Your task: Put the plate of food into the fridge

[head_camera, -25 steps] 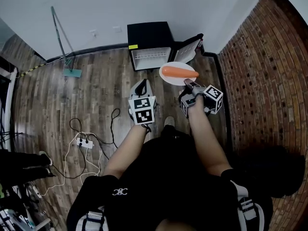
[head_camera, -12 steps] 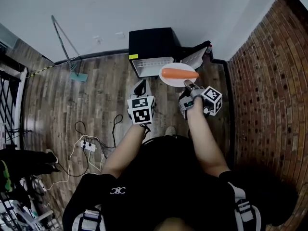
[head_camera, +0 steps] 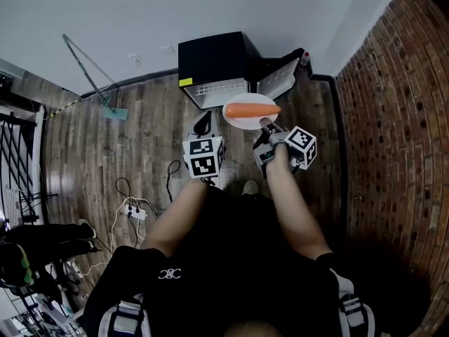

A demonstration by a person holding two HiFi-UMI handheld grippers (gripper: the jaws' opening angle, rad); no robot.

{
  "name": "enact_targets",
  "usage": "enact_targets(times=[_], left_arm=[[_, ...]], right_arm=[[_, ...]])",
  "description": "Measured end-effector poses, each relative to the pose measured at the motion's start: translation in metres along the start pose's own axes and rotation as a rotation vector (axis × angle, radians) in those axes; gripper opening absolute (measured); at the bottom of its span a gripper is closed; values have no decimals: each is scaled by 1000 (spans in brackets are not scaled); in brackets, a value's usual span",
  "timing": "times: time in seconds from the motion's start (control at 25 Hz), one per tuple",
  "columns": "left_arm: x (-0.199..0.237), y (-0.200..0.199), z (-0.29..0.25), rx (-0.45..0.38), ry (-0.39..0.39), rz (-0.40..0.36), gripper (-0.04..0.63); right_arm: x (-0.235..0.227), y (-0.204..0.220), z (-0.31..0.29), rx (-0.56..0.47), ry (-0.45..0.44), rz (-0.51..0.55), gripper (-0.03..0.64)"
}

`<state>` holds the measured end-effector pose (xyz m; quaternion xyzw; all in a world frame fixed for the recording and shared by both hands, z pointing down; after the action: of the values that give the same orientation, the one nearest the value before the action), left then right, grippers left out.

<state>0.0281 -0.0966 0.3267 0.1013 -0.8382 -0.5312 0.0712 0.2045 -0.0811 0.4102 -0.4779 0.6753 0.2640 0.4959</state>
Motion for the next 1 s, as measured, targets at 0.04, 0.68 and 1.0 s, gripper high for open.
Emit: enact_targets(times=[0.04,0.68,1.0], left_arm=[[-2,0,-5,5,3,1,-2],[51,-24,-104,-7,95,39,-2],[100,8,-148,36,104,82,-2]], right_arm=[[-2,-2,-1,0,4,-1,34],[26,-22,-102,-44,39,15,34],[8,-8,-165,-36,79,33,34]])
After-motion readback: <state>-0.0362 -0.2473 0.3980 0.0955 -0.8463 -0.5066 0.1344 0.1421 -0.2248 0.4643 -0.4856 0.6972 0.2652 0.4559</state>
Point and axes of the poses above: the fingertips, and each gripper's own axes: z backward along the fingers, x to its left, y out of its underside, the point moved 1 cm from there along z, backward along the fingers, and after that the axes turned 3 degrees about -x, right-handed, at the moved point
